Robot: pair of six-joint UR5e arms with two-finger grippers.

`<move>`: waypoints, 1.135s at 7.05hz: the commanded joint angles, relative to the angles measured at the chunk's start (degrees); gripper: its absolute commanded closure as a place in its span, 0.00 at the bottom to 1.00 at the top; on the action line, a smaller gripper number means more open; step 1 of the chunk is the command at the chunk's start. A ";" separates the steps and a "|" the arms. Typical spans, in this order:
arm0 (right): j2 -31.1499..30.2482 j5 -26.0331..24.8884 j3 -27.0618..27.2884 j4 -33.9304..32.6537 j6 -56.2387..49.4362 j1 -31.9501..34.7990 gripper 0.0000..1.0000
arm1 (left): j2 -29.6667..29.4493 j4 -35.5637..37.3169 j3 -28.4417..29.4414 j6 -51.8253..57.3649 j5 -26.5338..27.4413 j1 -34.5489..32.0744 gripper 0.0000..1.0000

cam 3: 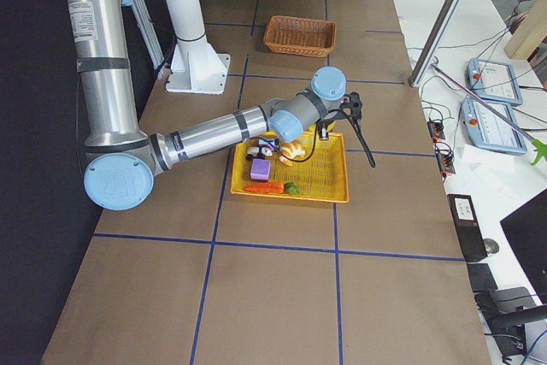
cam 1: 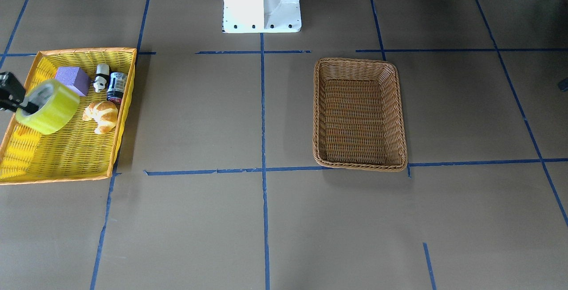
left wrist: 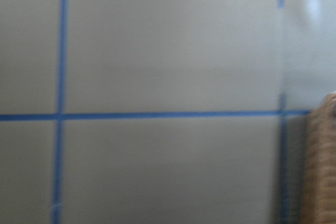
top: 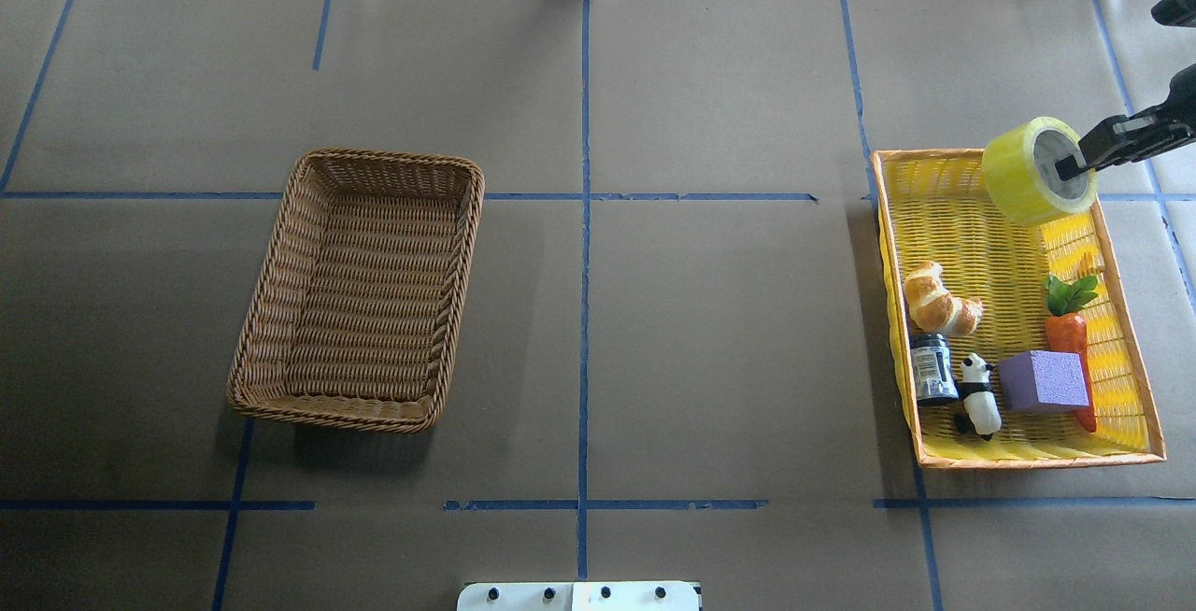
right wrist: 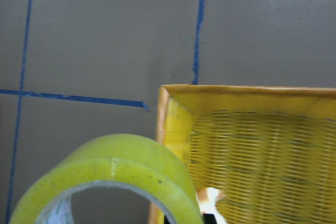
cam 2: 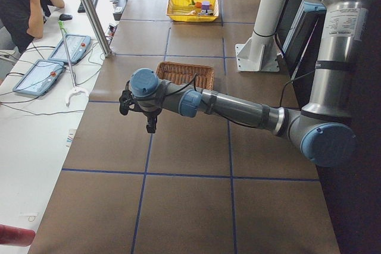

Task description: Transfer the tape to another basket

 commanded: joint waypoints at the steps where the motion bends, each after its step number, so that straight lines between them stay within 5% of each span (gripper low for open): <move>1: 0.14 -1.59 2.80 14.34 16.95 -7.61 1.00 | -1.82 -14.47 -1.23 -21.39 -0.55 6.24 0.00; 3: 0.23 -1.78 3.15 23.05 26.27 -11.41 1.00 | -8.38 -20.93 -1.32 -38.09 -0.46 11.16 0.00; 5: 0.85 -2.39 3.32 35.26 37.70 -14.48 0.99 | -11.05 -29.35 -1.32 -43.36 -0.11 15.81 0.00; 8: 4.63 -9.42 3.15 42.68 42.83 -21.78 0.97 | -16.41 -41.21 -2.63 -61.75 4.25 21.35 0.00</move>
